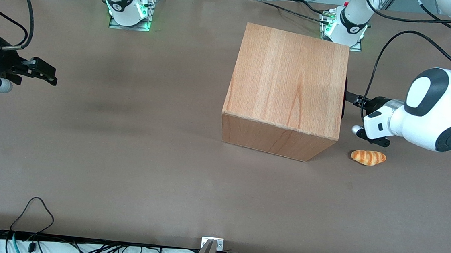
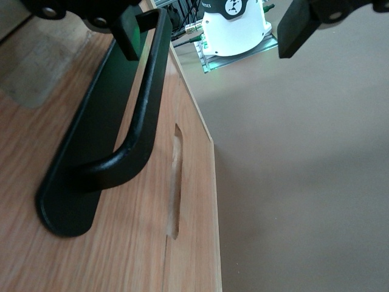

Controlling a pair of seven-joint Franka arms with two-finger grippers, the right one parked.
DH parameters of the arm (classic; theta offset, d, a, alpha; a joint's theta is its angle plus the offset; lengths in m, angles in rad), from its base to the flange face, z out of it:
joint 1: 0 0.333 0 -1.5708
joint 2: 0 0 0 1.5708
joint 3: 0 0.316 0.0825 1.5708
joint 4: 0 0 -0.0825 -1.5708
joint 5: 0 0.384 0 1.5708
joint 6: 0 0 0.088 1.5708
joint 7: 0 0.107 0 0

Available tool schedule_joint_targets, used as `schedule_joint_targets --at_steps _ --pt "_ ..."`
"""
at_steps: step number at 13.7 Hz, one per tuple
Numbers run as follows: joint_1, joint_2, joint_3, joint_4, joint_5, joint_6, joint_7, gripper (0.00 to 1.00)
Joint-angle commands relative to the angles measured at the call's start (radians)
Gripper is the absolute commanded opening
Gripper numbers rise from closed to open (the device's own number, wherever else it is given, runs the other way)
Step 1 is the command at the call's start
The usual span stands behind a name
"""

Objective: Open top drawer with left arm

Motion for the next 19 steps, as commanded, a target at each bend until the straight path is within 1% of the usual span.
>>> schedule_joint_targets --at_steps 1,7,10,19 --pt "0.003 -0.021 -0.001 -0.030 -0.022 0.021 0.024 1.00" --pt "0.003 -0.014 -0.001 -0.053 -0.022 0.079 0.027 1.00" --pt "0.004 -0.008 -0.001 -0.069 -0.022 0.117 0.061 1.00" --pt "0.012 0.012 0.000 -0.064 -0.012 0.159 0.061 1.00"
